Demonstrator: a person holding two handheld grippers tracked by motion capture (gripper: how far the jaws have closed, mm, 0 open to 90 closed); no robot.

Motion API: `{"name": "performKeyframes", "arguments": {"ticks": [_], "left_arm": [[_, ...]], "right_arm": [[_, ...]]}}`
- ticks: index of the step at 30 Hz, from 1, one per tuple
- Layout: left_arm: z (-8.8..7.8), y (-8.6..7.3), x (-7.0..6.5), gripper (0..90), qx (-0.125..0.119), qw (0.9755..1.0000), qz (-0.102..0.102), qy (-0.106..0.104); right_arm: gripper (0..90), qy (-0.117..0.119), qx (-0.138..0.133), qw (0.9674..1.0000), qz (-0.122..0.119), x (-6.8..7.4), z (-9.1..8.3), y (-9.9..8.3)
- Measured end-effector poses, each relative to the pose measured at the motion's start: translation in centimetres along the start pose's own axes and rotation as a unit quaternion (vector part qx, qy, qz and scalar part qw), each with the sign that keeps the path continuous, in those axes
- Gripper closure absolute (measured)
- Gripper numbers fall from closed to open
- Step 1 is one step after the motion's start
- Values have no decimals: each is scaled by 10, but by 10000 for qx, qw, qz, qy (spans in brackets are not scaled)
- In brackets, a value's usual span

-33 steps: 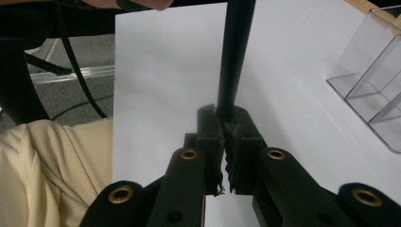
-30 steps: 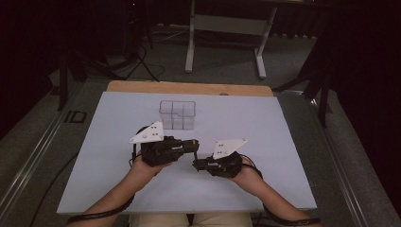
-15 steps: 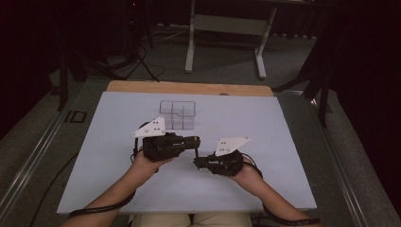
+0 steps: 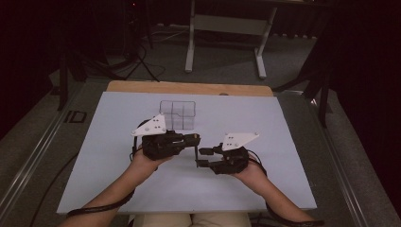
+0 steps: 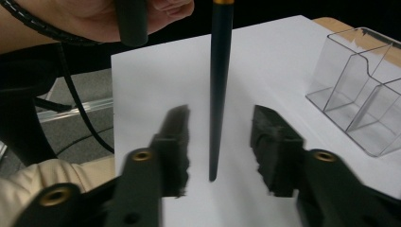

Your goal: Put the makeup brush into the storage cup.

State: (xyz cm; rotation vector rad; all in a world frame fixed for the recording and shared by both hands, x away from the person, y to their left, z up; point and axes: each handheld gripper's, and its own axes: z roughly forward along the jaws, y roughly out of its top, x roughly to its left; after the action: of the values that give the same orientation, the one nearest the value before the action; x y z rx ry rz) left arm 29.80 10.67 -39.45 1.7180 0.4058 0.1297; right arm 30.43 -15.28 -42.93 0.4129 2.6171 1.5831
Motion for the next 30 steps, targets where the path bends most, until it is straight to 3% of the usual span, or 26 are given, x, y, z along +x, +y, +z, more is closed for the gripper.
{"name": "performKeyframes", "arguments": {"ticks": [8,13,14,16,21,24,28,30], "left_arm": [[-14,0,7,845,-68,9998,-35,192],[-26,2,13,845,-133,9991,-48,404],[-29,2,14,845,-121,9989,-49,444],[-34,3,16,845,-146,9985,-63,529],[-46,7,22,845,-177,9969,-45,769],[-53,9,26,845,-230,9960,-67,861],[-61,12,32,845,-270,9943,-68,1027],[-63,13,35,845,-294,9938,-101,1068]], "right_arm": [[339,-184,-177,9996,108,-4,-8,1],[141,-504,-356,9978,250,-3,-17,2],[112,-458,-412,9977,273,-4,-20,1],[112,-729,-476,9959,259,-4,-23,0],[115,-801,-612,9944,302,-5,-32,-3],[145,-1007,-713,9917,354,-4,-40,-6],[168,-1345,-715,9882,175,-3,-49,-8],[169,-1334,-767,9880,131,-3,-54,-8]]}}
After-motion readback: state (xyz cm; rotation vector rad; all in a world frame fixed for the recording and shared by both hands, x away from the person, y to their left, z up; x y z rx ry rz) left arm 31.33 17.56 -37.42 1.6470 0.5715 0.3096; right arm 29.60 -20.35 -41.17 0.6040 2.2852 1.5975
